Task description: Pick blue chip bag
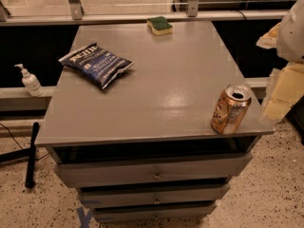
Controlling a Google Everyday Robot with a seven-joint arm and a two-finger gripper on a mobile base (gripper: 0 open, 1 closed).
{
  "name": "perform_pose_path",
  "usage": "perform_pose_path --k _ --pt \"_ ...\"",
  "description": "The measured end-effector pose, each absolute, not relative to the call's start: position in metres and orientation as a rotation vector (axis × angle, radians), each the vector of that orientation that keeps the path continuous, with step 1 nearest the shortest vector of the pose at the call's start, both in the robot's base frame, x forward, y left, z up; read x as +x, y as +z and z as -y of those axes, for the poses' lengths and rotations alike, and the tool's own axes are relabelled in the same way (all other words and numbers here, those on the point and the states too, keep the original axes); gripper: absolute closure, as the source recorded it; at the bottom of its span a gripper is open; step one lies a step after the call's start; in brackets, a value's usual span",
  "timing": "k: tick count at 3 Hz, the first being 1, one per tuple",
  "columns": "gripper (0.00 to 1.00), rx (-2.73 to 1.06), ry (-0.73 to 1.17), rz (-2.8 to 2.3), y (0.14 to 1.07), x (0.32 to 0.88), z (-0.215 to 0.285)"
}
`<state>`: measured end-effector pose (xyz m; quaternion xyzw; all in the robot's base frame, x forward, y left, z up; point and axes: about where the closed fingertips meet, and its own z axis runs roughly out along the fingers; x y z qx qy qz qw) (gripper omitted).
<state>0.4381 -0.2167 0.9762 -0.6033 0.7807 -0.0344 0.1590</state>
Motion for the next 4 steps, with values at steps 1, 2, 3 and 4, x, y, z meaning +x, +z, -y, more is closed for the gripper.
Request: perform_pose_path --k 1,2,3,4 --pt "0.00 -1.725 -0.098 -2.232 0.976 0.438 0.217" --pt "0.00 -1.710 -0.091 -2.215 0.978 0.445 0.210" --pt "0.00 -1.693 0.016 -2.144 0.970 0.477 0.162" --pt "0.00 -1.682 0.164 -2.054 0.945 0.510 0.086"
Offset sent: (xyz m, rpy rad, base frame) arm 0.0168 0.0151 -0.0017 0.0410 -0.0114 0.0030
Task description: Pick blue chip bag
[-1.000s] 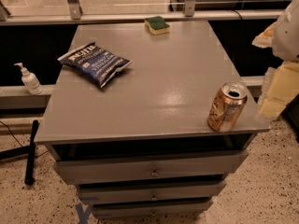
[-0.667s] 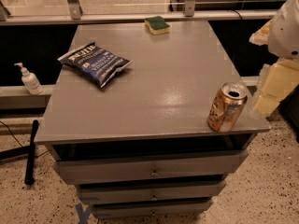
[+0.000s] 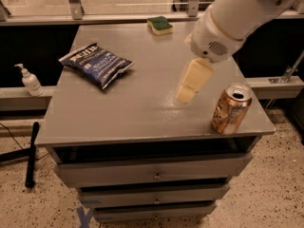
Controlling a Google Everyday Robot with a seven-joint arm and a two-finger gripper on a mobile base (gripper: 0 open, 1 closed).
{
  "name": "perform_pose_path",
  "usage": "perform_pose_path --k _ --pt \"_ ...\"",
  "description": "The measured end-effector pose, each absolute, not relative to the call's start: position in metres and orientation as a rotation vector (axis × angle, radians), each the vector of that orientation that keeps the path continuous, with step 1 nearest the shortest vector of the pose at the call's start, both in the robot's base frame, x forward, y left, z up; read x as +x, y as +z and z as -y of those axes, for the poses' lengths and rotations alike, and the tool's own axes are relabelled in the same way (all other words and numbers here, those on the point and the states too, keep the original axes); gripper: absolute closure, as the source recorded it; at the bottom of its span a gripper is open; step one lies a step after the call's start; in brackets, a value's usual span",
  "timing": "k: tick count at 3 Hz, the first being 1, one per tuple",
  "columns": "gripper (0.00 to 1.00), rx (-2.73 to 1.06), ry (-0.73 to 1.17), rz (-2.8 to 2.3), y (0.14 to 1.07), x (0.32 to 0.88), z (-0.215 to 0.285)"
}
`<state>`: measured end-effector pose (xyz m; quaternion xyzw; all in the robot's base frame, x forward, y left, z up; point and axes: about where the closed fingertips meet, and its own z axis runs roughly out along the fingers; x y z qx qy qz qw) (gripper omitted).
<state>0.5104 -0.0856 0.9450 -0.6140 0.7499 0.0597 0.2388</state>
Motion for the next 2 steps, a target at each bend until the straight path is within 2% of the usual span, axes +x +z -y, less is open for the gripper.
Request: perform_pose_path --k 1,2 --pt "0.00 -1.653 0.269 -1.939 0.922 0.551 0.006" --pt "0.00 -1.578 0.318 -1.859 0.918 0.582 -0.050"
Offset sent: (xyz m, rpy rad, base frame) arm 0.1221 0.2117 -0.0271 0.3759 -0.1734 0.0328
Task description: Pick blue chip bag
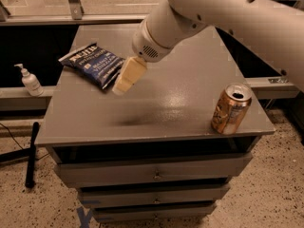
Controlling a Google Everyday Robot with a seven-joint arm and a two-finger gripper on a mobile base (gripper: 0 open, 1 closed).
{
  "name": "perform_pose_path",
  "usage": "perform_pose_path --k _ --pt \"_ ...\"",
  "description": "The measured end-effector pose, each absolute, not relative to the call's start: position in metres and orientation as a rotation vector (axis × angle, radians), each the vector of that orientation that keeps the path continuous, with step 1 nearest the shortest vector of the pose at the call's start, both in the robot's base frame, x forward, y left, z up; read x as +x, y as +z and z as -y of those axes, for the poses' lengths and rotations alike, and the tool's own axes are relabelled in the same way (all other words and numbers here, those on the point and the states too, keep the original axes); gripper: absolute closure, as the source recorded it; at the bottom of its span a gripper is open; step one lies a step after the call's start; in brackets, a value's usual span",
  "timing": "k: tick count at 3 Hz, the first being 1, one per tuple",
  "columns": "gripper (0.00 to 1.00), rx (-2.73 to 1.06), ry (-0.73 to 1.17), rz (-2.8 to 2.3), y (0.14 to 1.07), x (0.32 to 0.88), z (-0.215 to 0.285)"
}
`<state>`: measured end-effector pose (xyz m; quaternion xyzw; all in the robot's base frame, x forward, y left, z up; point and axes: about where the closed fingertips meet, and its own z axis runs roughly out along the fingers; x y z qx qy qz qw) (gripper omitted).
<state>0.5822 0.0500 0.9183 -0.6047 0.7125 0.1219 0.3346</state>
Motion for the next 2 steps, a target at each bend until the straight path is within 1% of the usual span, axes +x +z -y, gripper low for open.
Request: perform_pose_path --k 2 --pt "0.00 -1.536 0.308 -1.827 0.9257 0.5927 -0.0572"
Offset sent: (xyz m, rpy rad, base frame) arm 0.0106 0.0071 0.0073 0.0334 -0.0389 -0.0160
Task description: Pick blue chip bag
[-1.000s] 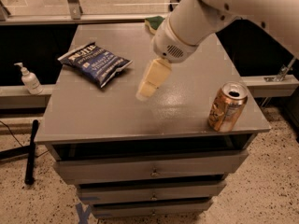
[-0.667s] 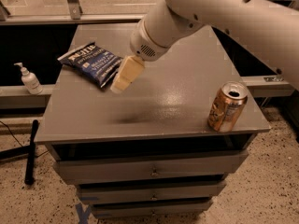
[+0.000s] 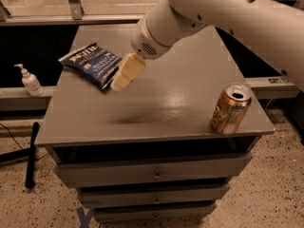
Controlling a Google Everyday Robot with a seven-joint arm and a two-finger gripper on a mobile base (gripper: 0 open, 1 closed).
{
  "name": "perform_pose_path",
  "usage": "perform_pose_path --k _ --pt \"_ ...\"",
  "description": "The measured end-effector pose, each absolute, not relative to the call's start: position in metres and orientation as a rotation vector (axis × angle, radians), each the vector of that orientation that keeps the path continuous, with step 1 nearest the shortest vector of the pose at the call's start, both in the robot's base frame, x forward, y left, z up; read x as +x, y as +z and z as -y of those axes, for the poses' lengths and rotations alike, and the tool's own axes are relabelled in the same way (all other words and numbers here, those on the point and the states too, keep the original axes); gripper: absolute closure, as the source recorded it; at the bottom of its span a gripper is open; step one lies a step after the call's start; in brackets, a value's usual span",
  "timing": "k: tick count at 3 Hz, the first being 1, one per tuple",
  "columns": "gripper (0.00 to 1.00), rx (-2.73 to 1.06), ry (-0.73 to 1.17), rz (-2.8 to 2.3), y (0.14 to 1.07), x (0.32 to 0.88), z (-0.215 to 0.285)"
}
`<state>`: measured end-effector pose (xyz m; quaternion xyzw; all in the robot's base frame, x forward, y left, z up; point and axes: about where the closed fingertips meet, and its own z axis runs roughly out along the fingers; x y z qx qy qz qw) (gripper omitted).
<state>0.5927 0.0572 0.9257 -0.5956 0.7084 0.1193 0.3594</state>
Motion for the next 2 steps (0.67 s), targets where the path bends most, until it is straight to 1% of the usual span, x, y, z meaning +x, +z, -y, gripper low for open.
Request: perform_pose_path --k 1,2 --pt "0.00 -1.478 0.319 -1.804 0.924 0.602 -0.065" --pt "0.00 -1.353 0.357 -1.768 0.912 0.636 -0.089"
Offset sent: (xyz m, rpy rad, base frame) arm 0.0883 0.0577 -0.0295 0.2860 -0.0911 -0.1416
